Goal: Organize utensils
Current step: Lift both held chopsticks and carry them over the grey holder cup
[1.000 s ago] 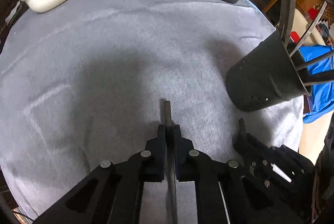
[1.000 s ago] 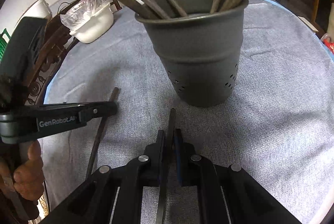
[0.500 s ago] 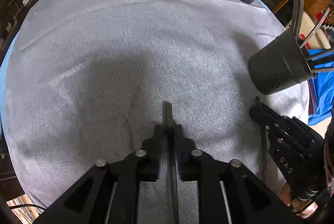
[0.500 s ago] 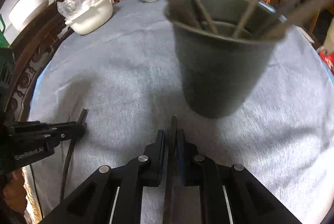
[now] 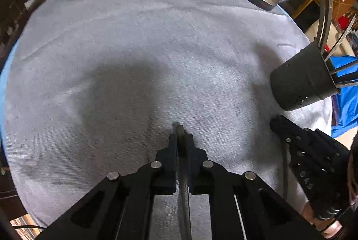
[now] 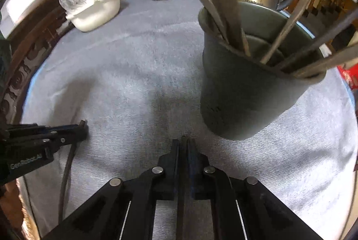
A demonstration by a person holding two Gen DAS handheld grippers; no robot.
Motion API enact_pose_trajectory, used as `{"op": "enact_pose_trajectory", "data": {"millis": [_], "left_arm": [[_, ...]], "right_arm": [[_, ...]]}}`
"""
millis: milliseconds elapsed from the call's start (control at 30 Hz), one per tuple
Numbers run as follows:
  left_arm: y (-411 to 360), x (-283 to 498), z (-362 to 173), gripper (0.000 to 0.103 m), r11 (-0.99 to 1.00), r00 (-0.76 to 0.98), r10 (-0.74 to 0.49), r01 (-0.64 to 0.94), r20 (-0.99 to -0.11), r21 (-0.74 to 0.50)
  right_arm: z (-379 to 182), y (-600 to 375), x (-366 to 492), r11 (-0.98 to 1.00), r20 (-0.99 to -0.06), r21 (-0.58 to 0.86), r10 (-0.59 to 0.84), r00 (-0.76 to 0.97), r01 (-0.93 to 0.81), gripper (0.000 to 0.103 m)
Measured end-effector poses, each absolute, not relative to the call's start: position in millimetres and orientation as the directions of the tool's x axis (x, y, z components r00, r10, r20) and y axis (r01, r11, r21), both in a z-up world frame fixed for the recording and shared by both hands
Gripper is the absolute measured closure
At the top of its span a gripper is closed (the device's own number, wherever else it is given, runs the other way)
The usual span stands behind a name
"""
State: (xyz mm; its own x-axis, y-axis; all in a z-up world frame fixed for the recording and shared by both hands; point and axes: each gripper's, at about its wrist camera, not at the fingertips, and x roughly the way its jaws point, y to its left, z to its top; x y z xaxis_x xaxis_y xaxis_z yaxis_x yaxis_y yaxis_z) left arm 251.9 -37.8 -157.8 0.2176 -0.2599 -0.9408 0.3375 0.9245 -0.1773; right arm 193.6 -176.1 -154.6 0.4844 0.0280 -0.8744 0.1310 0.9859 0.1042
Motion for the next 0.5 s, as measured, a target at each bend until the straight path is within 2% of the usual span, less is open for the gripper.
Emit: {"op": "enact_pose_trajectory", "data": {"millis": [200,500], "left_arm": [[-26.4,241.0,-125.1,0.096,0.928,0.302,-0.279,0.329,-0.912,-0.175],[-15.4,217.5,-46.5,0.096,0.919,0.46,-0.355,0.329,-0.814,-0.215]], "right_arm": [[-126.0,-175.2,180.0,0.977,-0.81,0.188,0.094,0.579,0.105,0.096],[-58.5,-171.0,143.9,0.952,-0.639,0.307,0.196,0.744,0.012,0.096]]}}
